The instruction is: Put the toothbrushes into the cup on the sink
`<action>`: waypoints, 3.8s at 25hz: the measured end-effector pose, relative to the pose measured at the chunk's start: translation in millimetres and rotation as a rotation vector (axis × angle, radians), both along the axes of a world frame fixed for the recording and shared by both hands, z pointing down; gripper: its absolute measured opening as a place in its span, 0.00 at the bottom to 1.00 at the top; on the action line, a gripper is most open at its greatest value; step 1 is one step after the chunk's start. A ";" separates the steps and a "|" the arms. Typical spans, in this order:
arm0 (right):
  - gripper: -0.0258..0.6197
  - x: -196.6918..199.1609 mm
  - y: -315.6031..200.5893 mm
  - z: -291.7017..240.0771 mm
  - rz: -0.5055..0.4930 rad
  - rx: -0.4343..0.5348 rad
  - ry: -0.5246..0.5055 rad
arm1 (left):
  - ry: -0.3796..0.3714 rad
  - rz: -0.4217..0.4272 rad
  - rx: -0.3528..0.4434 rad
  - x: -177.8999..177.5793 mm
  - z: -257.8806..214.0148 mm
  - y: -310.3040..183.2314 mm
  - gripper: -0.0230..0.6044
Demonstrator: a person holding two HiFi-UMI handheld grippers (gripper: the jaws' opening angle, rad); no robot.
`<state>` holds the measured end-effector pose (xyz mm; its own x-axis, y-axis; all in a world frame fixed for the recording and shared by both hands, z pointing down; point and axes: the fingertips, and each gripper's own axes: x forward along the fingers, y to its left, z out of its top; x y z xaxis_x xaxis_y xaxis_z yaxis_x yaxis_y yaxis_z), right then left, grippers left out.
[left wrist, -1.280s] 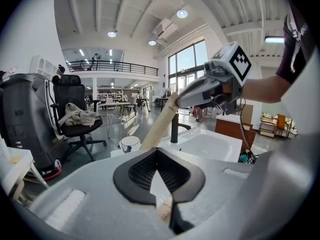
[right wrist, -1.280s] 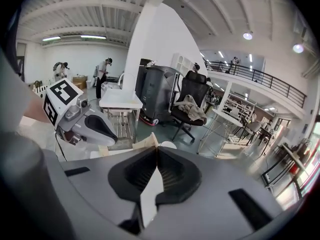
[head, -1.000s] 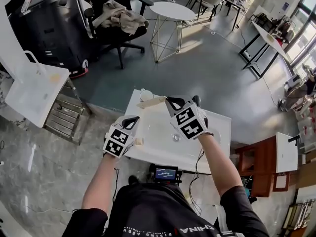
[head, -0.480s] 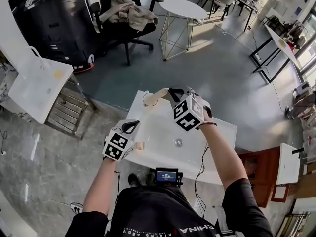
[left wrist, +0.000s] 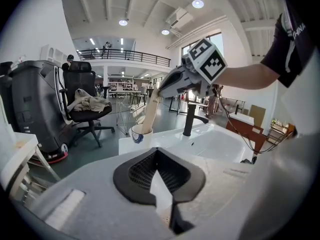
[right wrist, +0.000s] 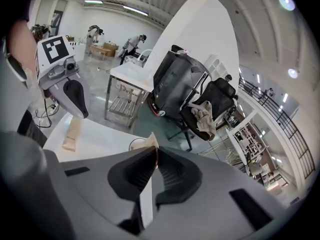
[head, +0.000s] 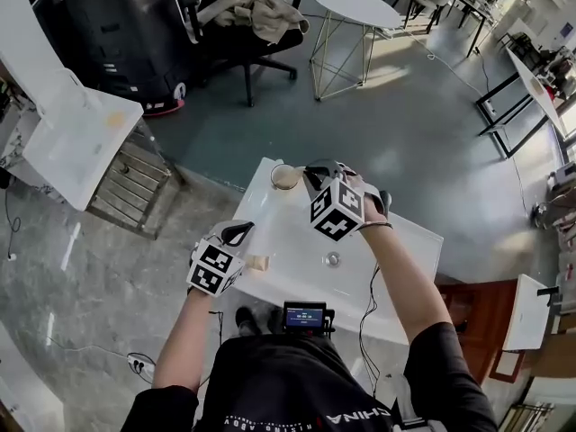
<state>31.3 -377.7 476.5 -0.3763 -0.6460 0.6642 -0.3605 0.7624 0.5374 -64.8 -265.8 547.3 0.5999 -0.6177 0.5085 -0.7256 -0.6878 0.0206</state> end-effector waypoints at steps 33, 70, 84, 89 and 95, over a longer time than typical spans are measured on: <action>0.05 -16.2 98.5 -22.4 0.198 -0.117 -0.393 | 0.028 0.066 0.024 -27.1 4.8 49.7 0.03; 0.28 -57.0 182.8 187.1 0.502 -0.875 -0.741 | -0.038 0.021 -0.071 -52.2 78.1 74.7 0.03; 0.31 -75.2 181.3 222.0 0.446 -1.102 -0.796 | -0.074 -0.031 -0.176 -57.7 118.6 65.7 0.03; 0.19 -81.0 184.9 217.9 0.388 -1.108 -0.804 | -0.067 -0.035 -0.197 -57.6 124.0 66.9 0.03; 0.13 -79.7 186.1 212.3 0.359 -1.035 -0.774 | -0.061 -0.031 -0.203 -56.4 124.8 70.2 0.03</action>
<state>-48.3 -191.6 688.8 -0.7914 -0.1209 0.5992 -0.5723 0.4913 -0.6566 -121.2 -195.6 672.0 0.5469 -0.5165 0.6589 -0.7502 -0.6517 0.1118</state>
